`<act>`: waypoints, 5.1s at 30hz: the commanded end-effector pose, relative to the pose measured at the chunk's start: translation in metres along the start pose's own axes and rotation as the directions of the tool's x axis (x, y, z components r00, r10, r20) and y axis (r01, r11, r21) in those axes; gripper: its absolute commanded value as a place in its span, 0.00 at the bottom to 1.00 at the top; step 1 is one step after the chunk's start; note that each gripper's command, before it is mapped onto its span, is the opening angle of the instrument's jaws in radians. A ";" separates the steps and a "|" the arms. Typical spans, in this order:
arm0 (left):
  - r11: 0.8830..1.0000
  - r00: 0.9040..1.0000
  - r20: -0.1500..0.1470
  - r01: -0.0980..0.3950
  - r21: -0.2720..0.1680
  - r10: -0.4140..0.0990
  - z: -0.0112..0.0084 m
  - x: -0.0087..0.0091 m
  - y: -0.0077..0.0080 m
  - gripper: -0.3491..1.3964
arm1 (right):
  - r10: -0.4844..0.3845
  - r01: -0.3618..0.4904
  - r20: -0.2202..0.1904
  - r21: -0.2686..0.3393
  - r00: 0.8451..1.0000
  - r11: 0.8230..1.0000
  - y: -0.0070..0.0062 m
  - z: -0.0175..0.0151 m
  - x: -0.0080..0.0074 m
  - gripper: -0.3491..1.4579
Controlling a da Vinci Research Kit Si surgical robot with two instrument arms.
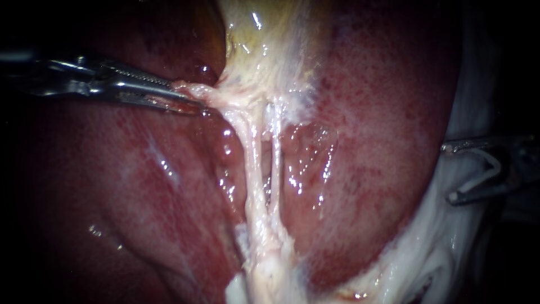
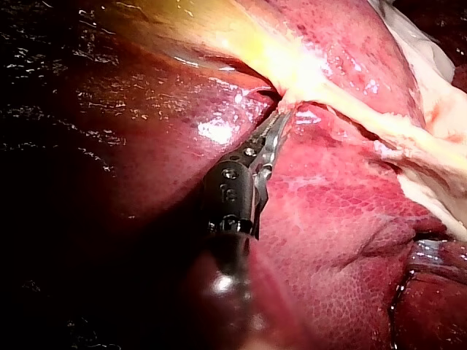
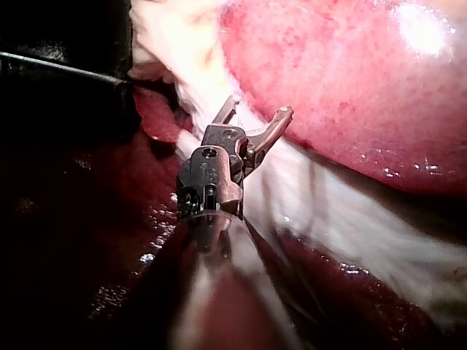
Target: Clipping first clip left tube
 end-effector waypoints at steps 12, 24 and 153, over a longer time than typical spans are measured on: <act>0.999 0.999 -0.011 0.033 0.041 -0.032 -0.0073 0.0034 0.0001 0.00 | 0.000 0.000 0.000 0.000 1.000 1.000 0.0000 0.0001 0.0001 0.46; 0.998 0.999 -0.017 0.034 0.046 -0.033 -0.0082 0.0036 0.0001 0.00 | 0.009 -0.007 -0.119 0.020 0.993 1.000 -0.0007 0.0014 0.0028 0.47; 0.998 0.999 -0.019 0.032 0.059 -0.031 -0.0068 0.0040 0.0008 0.00 | 0.555 -0.346 -0.333 0.515 0.763 0.784 -0.0033 0.0273 0.0175 0.00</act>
